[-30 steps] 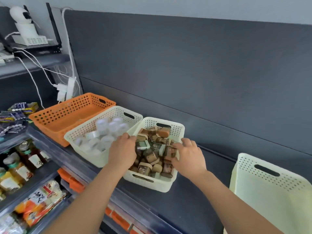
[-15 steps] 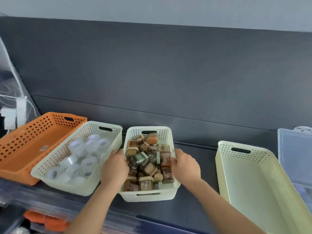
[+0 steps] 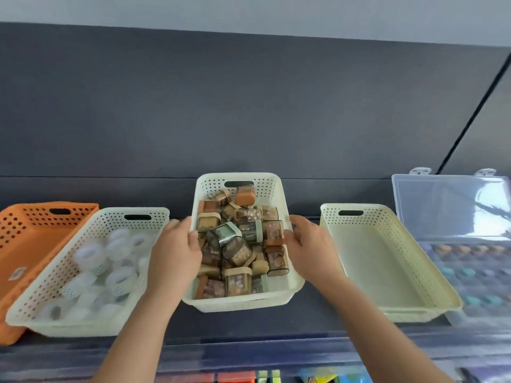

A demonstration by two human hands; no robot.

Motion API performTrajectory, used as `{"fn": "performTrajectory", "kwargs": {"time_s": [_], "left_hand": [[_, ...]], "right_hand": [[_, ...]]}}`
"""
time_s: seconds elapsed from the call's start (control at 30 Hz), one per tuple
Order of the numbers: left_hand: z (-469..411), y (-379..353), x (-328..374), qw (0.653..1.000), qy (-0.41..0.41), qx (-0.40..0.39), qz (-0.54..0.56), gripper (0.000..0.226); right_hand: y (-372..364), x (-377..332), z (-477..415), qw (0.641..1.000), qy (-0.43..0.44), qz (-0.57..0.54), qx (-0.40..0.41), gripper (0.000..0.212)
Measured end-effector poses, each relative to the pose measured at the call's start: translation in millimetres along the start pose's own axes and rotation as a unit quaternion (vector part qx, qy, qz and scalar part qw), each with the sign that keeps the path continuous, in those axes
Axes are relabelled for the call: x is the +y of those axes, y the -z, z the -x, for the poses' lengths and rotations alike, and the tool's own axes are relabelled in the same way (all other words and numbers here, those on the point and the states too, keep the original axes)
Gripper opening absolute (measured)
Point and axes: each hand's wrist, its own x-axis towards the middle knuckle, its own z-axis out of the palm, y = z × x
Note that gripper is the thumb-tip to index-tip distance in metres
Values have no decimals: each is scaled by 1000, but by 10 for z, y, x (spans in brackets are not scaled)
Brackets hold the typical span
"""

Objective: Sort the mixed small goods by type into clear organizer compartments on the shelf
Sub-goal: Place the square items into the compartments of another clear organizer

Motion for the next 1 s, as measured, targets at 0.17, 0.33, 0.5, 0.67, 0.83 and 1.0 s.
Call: {"fn": "performTrajectory", "kwargs": {"time_s": [0.17,0.33,0.5,0.67,0.83,1.0], "left_hand": [[8,126,376,998,-48,17,27,31],[107,75,878,993,-98,13,57,24],[345,-140,1473,986,-140,-7,91,21],[704,-469,2155,978,-164,-33,124,26],[1121,-862,2820,971,-174,-51,157,31],[1480,-1244,3406,964,-192,-73,170,18]], "right_hand": [[397,65,145,998,-13,-3,64,16],[883,276,335,995,-37,9,97,26],[1373,702,619,988,-70,19,134,26],[1941,1259,935,983,-102,46,144,32],[2508,1856,1275,978,-126,70,153,24],[2985,2409,1553,972,-148,85,163,26]]}}
